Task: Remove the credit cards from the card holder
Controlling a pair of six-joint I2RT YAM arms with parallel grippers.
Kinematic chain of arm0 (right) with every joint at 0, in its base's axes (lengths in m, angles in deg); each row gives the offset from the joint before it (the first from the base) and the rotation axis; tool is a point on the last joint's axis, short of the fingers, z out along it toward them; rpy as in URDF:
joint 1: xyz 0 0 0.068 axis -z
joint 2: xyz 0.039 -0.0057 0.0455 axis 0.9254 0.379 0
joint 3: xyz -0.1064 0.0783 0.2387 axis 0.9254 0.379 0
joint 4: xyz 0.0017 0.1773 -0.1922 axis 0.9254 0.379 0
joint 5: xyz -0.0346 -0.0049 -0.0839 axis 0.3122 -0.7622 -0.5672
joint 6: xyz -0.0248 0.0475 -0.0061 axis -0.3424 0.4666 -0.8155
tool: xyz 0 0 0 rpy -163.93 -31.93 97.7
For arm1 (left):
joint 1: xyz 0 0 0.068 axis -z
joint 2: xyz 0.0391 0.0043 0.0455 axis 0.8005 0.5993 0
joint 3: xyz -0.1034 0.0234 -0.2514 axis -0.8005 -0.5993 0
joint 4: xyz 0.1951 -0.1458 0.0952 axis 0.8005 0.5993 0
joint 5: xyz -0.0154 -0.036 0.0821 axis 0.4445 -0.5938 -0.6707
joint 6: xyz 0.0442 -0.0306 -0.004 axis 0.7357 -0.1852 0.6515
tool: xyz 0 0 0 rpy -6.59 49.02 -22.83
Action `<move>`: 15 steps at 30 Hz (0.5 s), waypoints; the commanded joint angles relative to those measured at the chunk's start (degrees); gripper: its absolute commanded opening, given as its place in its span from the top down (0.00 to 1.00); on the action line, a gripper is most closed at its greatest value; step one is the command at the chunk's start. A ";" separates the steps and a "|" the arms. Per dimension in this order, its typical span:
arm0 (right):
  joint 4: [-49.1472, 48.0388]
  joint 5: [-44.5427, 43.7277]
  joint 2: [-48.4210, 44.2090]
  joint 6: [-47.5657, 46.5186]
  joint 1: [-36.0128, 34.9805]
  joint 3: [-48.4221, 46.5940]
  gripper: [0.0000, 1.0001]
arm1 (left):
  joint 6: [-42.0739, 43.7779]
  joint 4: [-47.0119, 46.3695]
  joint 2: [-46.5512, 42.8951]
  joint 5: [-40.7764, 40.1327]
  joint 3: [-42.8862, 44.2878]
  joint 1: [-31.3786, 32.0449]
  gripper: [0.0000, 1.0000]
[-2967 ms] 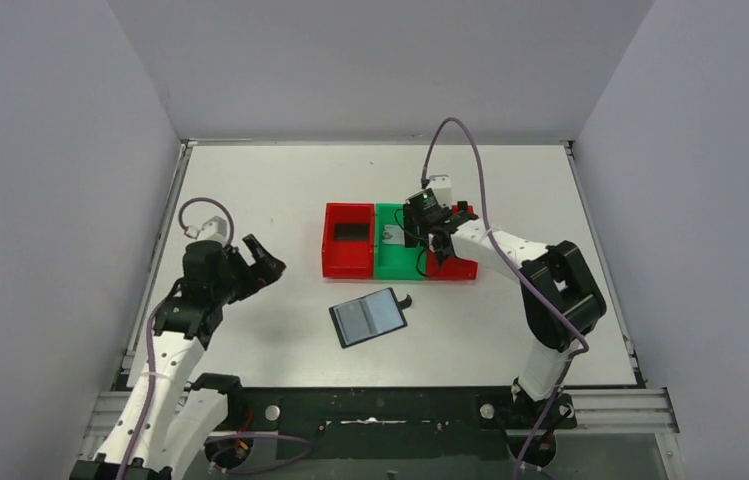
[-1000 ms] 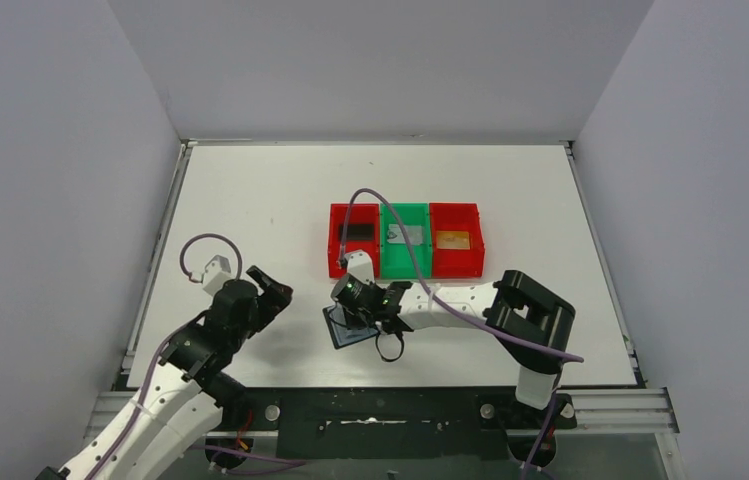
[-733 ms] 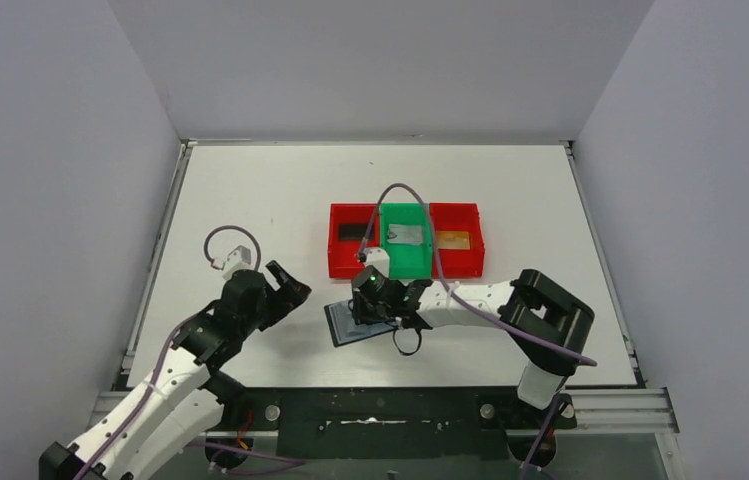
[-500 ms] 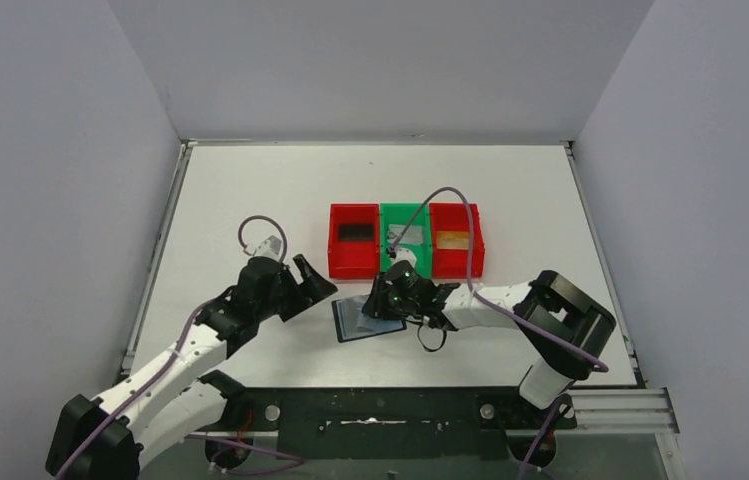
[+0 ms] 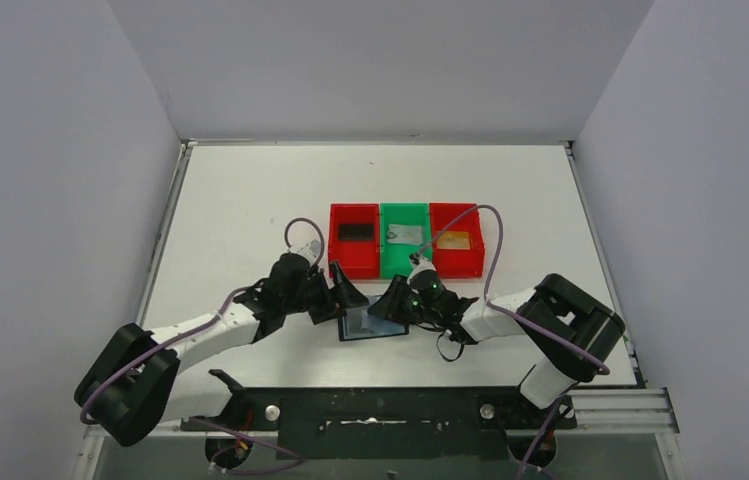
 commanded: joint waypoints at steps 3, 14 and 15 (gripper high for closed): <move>-7.57 1.58 -0.63 3.60 2.08 3.27 0.71 | -3.13 -9.67 5.40 1.43 1.31 4.03 0.26; -9.86 2.63 -0.94 5.08 3.25 4.81 0.68 | -8.37 -25.08 13.58 3.79 -0.77 6.92 0.38; -9.89 2.55 -1.23 4.93 3.35 5.06 0.67 | -8.33 -25.20 14.07 4.07 -0.46 6.94 0.40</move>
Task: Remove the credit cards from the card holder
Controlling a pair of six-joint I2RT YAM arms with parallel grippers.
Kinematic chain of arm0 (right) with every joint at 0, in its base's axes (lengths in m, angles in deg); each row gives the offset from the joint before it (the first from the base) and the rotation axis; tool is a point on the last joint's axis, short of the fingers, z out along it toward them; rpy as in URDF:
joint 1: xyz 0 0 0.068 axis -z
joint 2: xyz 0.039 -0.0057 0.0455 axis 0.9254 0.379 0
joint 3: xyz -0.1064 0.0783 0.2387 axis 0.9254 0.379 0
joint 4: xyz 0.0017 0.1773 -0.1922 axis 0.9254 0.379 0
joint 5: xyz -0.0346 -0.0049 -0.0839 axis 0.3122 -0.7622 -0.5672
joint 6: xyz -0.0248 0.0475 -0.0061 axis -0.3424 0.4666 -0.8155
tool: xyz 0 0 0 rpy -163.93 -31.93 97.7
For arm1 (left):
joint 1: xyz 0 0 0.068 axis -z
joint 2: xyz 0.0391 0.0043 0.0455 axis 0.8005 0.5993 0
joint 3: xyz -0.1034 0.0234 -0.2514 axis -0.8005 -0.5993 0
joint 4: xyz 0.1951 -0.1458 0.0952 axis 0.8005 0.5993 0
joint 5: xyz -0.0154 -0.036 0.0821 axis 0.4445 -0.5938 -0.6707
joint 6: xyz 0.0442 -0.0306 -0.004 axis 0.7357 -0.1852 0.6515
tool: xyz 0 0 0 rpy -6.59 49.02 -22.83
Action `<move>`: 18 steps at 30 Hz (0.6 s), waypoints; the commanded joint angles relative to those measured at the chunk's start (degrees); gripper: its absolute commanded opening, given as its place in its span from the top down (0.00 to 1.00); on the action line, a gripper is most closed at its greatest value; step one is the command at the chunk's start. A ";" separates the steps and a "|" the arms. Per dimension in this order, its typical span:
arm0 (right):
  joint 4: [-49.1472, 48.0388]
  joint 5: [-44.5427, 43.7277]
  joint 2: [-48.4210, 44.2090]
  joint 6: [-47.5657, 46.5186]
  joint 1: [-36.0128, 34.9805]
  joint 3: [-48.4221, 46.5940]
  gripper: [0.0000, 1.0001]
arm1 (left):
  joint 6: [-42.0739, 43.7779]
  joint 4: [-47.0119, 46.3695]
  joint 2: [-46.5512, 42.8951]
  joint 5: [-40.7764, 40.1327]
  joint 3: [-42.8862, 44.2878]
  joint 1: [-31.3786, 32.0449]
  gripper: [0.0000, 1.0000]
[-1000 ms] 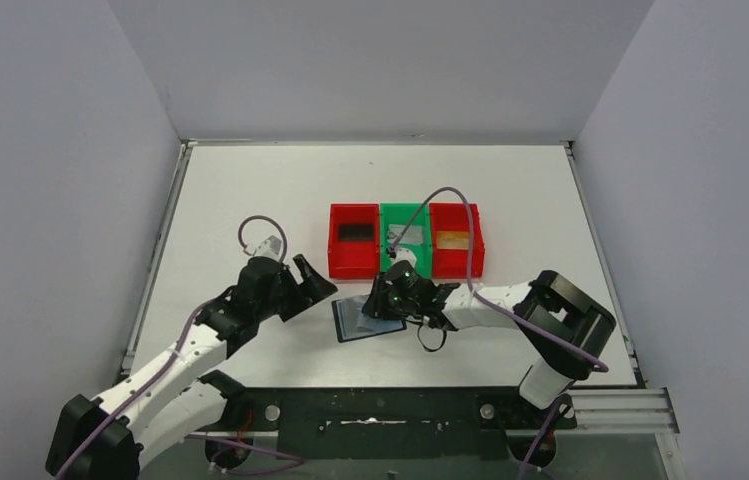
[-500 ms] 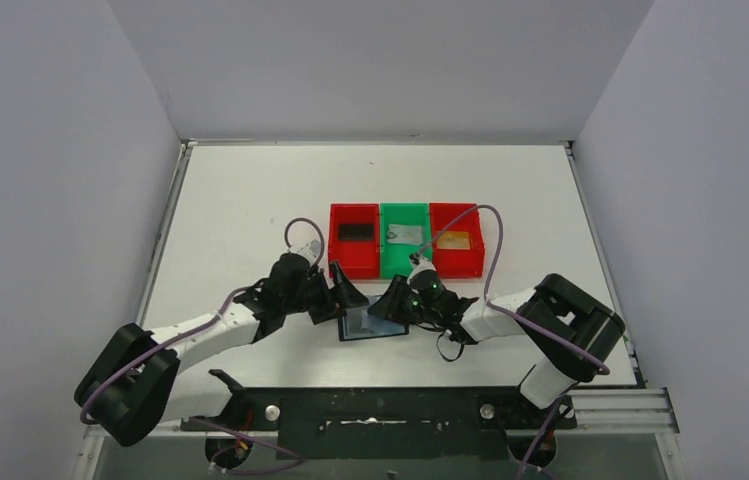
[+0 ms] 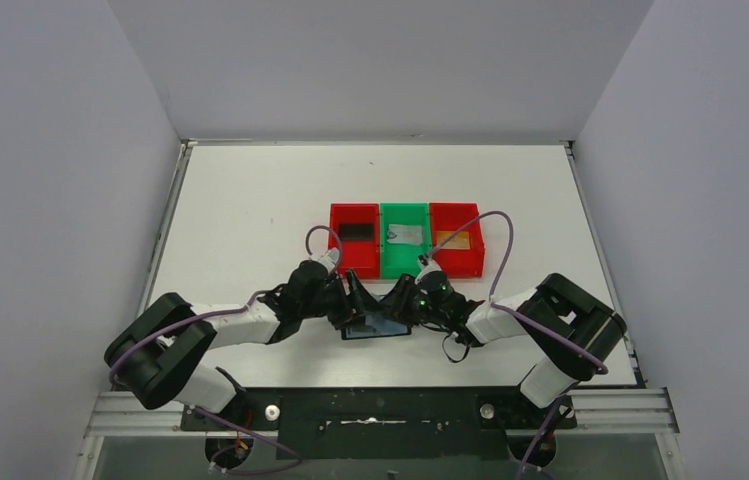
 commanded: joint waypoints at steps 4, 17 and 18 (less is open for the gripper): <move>-2.53 -0.52 -2.31 -0.59 0.60 0.97 0.64 | -1.97 -11.53 2.89 2.92 0.62 0.31 0.47; 17.49 -12.96 -16.23 -2.77 0.23 -0.48 0.43 | 0.22 -12.52 6.07 5.06 3.87 0.53 0.48; 19.76 -14.78 -17.59 -2.10 0.14 -0.42 0.43 | 0.30 -12.72 6.76 5.32 4.35 0.65 0.48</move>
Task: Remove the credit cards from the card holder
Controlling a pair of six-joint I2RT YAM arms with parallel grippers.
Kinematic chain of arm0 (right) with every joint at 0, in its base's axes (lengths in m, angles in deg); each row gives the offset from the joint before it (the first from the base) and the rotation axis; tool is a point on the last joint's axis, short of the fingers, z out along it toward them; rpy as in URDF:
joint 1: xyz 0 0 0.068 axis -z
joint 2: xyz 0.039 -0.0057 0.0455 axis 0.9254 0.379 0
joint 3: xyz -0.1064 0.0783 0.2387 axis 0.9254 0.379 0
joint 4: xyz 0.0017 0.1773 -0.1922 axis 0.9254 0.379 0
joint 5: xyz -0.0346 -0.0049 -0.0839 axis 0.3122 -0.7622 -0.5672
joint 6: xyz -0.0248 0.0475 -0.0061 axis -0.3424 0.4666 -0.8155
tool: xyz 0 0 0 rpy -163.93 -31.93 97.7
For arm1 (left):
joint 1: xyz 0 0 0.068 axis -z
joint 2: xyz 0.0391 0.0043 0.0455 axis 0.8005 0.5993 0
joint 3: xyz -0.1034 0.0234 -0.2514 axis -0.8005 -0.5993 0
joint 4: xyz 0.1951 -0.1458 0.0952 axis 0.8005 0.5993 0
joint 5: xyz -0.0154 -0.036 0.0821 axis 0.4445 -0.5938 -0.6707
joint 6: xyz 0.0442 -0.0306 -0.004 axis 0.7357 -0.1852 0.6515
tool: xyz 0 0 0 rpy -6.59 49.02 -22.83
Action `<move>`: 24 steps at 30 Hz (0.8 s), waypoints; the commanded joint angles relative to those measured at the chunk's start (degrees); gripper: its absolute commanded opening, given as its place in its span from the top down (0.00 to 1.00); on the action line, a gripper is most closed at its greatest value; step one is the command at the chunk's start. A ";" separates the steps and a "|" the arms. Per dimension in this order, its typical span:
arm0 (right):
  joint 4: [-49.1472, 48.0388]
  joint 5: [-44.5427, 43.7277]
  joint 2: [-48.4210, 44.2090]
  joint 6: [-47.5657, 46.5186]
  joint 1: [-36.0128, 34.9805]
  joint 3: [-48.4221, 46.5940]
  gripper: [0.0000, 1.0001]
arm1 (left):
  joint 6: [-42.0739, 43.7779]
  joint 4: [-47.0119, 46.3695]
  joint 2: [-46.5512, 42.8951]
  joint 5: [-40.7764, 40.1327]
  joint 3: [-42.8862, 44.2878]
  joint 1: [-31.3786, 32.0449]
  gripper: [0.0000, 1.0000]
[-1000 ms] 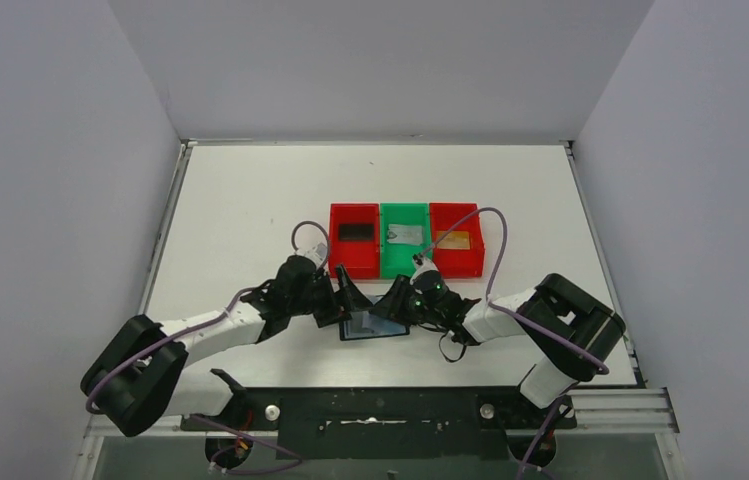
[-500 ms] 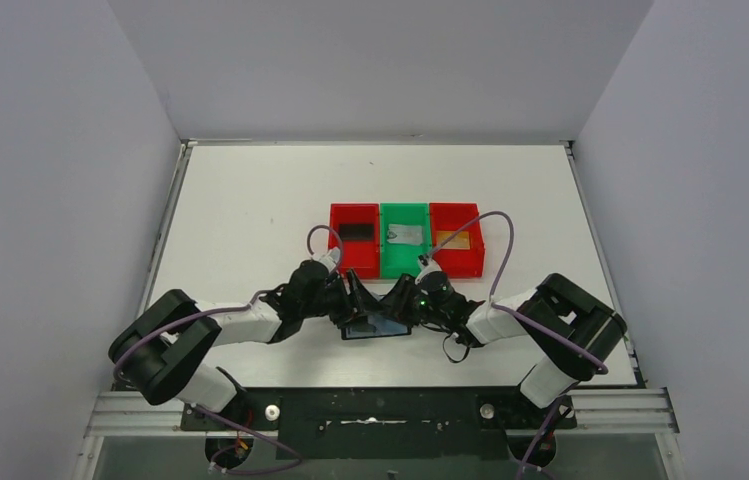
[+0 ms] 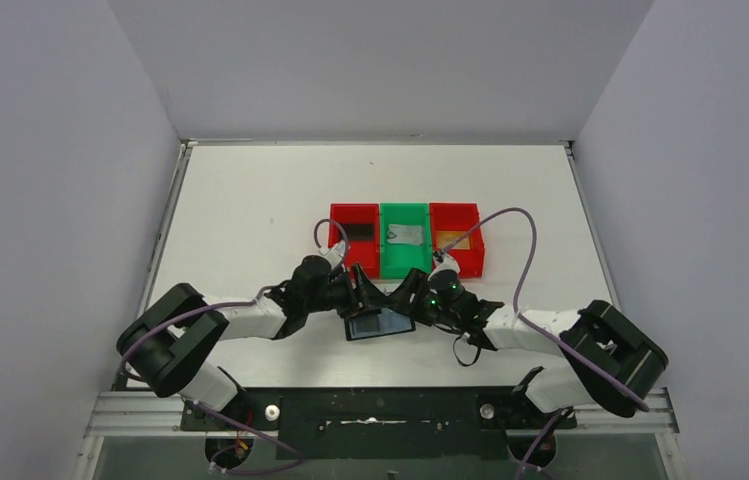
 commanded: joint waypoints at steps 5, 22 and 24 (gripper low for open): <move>15.82 -17.77 -13.71 3.35 -0.26 0.81 0.44 | 1.91 -4.48 5.91 2.69 5.14 1.39 0.48; 14.51 -18.61 -23.08 -0.30 -0.38 3.27 0.66 | 8.29 10.95 3.70 -5.42 12.86 3.69 0.49; 12.84 -16.43 -21.28 -1.43 -0.44 2.48 0.66 | 8.77 15.28 -1.91 -11.33 12.54 3.69 0.50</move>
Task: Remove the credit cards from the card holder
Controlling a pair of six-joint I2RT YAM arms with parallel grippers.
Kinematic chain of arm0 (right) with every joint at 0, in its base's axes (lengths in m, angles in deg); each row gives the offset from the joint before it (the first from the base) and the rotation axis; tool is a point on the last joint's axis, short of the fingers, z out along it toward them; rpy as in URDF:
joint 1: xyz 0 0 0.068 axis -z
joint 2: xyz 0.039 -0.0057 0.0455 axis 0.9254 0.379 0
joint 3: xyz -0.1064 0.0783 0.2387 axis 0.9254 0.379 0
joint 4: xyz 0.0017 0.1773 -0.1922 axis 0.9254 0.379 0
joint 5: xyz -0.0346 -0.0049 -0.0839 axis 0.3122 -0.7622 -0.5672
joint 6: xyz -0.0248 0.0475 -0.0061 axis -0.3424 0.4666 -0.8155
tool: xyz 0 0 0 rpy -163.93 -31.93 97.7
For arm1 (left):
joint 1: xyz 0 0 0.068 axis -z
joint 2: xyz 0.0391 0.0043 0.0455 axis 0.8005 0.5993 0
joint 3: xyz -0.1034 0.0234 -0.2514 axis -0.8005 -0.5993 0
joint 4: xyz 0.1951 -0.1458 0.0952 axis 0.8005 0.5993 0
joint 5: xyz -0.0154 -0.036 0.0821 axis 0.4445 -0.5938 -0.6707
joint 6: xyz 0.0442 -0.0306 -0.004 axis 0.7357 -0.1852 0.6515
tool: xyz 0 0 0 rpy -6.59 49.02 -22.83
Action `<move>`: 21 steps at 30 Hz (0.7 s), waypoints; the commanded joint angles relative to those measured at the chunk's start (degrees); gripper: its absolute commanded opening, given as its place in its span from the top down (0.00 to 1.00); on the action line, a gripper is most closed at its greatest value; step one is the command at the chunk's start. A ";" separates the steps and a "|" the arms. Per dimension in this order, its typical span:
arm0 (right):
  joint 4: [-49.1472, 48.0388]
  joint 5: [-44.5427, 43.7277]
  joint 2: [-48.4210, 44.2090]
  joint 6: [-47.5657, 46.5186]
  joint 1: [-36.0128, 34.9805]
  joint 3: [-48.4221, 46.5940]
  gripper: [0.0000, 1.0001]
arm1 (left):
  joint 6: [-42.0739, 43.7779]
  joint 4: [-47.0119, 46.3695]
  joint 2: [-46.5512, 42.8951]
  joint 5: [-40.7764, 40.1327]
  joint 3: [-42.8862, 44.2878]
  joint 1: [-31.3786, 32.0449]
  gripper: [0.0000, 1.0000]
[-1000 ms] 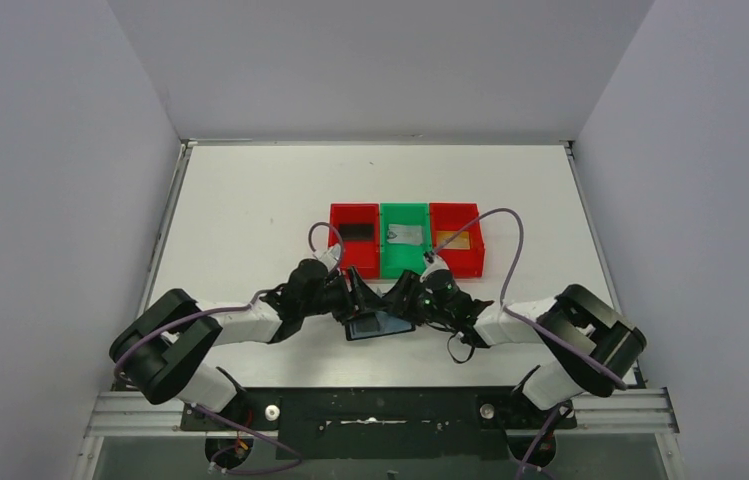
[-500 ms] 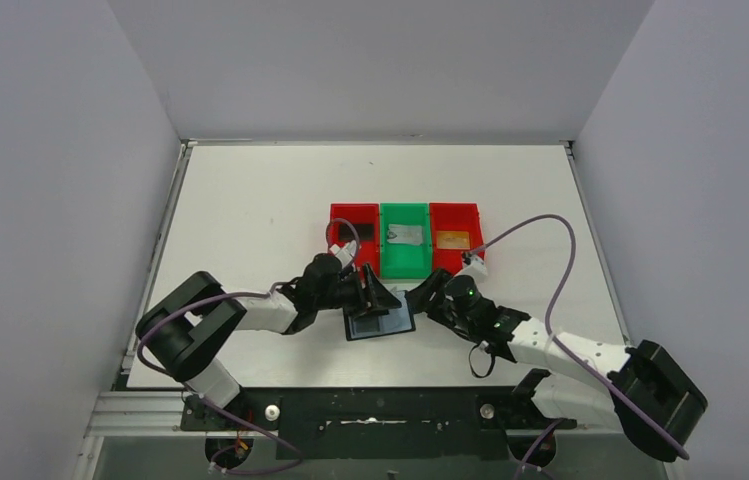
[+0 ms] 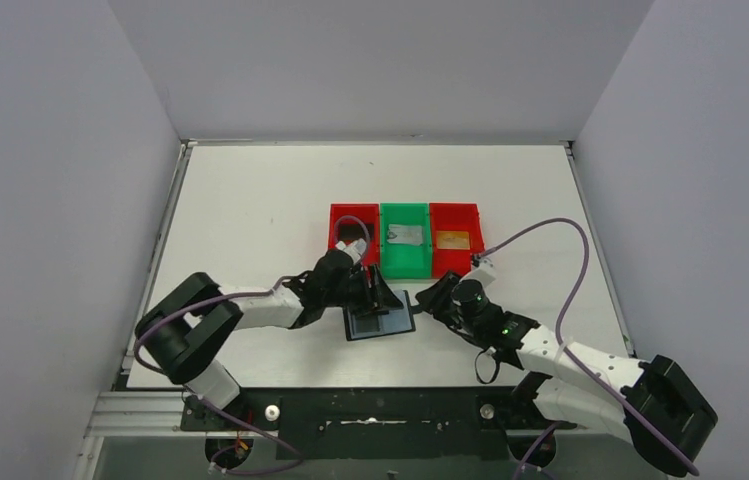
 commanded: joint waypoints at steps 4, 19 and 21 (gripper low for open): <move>-5.72 3.39 7.55 -7.35 -2.17 -6.40 0.59 | 4.19 19.34 -23.19 -24.16 0.50 -0.03 0.49; 18.95 -10.16 34.22 -15.69 -17.57 -36.30 0.41 | -9.07 54.97 -63.86 -50.84 -8.65 -2.14 0.47; 20.59 -10.28 36.42 -15.86 -17.71 -37.77 0.40 | -9.47 57.47 -66.52 -51.91 -8.43 -2.22 0.47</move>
